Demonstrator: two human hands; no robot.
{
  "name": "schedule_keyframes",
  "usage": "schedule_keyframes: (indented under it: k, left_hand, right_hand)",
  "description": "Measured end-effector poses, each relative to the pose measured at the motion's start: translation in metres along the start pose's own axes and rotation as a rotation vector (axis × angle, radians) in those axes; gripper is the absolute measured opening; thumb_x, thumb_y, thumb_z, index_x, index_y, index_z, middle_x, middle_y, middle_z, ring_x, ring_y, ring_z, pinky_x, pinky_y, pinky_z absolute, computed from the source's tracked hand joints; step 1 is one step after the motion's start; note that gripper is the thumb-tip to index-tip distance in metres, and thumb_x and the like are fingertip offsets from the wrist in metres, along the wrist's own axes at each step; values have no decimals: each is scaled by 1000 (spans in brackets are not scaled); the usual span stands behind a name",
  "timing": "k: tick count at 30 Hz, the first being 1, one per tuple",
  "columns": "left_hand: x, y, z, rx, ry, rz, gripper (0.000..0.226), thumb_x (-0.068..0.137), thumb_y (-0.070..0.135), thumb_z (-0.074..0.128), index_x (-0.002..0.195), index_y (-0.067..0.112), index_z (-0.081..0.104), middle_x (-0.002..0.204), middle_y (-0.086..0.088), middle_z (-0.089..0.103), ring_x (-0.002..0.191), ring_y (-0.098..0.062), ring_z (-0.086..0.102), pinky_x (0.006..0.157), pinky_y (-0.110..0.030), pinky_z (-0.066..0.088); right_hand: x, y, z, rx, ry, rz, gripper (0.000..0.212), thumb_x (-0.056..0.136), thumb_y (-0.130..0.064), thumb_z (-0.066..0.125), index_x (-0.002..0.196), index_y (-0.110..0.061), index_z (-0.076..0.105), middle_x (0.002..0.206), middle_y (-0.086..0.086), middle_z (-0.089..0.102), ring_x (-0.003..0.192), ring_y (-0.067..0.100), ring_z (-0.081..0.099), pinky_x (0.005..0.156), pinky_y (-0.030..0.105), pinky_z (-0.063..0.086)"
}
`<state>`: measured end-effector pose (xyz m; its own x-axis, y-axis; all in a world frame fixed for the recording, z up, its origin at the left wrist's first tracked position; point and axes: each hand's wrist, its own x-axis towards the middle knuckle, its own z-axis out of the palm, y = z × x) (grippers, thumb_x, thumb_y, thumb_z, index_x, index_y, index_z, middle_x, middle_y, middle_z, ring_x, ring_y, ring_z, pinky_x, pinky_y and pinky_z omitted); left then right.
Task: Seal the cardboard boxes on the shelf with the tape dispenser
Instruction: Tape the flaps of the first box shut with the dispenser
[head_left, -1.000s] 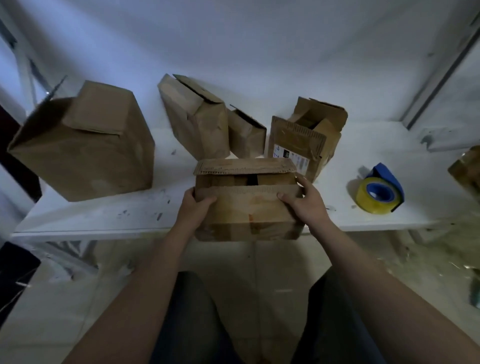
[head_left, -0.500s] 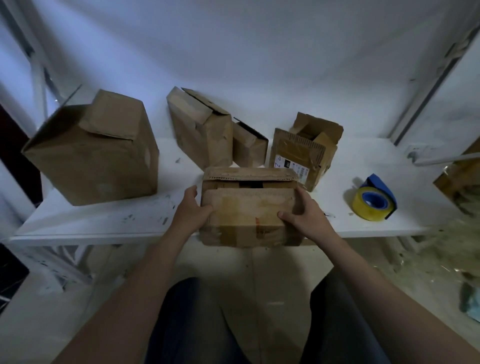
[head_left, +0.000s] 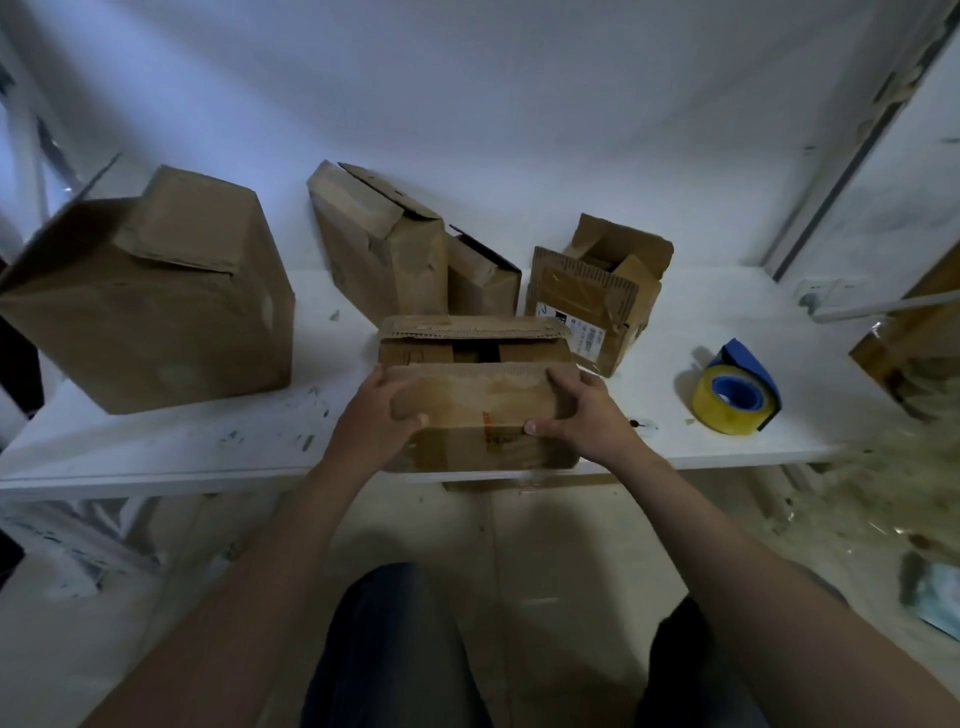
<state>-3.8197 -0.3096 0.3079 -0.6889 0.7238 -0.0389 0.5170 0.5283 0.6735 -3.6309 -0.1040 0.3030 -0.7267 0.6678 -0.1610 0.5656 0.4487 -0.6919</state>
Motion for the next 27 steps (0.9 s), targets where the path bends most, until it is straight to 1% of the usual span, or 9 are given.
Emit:
schedule_keyframes:
  k: [3, 6, 9, 11, 14, 17, 20, 24, 27]
  left_hand:
    - [15, 8, 5, 88, 9, -42, 57, 92, 29, 69, 144, 21, 48, 162, 0, 26, 141, -30, 36, 112, -50, 40]
    - [25, 31, 10, 181, 103, -12, 68, 89, 28, 68, 147, 23, 34, 161, -2, 21, 148, -33, 22, 116, -59, 31]
    - [34, 67, 20, 282, 155, 75, 72, 87, 30, 65, 148, 20, 29, 158, -7, 27, 147, -34, 22, 118, -60, 25]
    - [39, 99, 32, 311, 108, 82, 72, 89, 32, 62, 151, 21, 27, 161, -8, 23, 149, -33, 20, 120, -56, 22]
    - [47, 146, 56, 142, 26, 90, 67, 88, 30, 62, 149, 24, 35, 157, -6, 31, 145, -29, 27, 117, -56, 30]
    - [56, 178, 84, 90, -34, 127, 64, 82, 41, 57, 143, 30, 41, 150, -1, 40, 141, -27, 34, 113, -61, 33]
    - [69, 192, 109, 134, -54, 139, 67, 76, 52, 56, 138, 33, 40, 148, 3, 42, 140, -26, 35, 111, -65, 32]
    - [77, 204, 134, 314, -61, 88, 60, 91, 46, 59, 144, 32, 35, 160, 6, 26, 149, -29, 18, 115, -74, 6]
    - [75, 210, 147, 377, -75, 37, 62, 92, 42, 57, 148, 37, 31, 165, 11, 14, 153, -31, 2, 109, -77, -5]
  right_hand:
    - [13, 0, -7, -16, -32, -27, 90, 79, -40, 84, 154, -27, 36, 158, 5, 25, 143, 29, 31, 117, 38, 30]
    - [16, 6, -26, -21, -60, -45, 86, 80, -48, 80, 154, -29, 39, 155, 3, 35, 140, 26, 37, 114, 38, 35]
    - [14, 19, -56, 51, -6, -68, 80, 78, -55, 79, 148, -36, 47, 151, -6, 45, 136, 18, 44, 111, 39, 42]
    - [14, 34, -80, 32, 61, -68, 68, 85, -47, 76, 146, -32, 50, 145, -7, 49, 129, 15, 50, 104, 34, 45]
    - [16, 68, -114, -96, 160, -33, 50, 99, -28, 60, 148, -24, 48, 145, 5, 50, 122, 24, 57, 96, 29, 45]
    - [19, 110, -148, -165, 271, 98, 53, 99, -14, 49, 151, -19, 43, 149, 13, 45, 114, 35, 60, 93, 39, 49]
    - [28, 151, -172, -226, 309, 244, 54, 96, -12, 49, 149, -16, 38, 146, 18, 39, 119, 47, 50, 97, 50, 45]
    - [42, 192, -187, -177, 239, 421, 51, 94, -12, 50, 143, -11, 36, 135, 19, 39, 116, 48, 49, 95, 53, 46]
    - [49, 213, -187, -105, 164, 436, 52, 94, -20, 58, 140, -6, 37, 135, 21, 42, 116, 45, 51, 96, 50, 45]
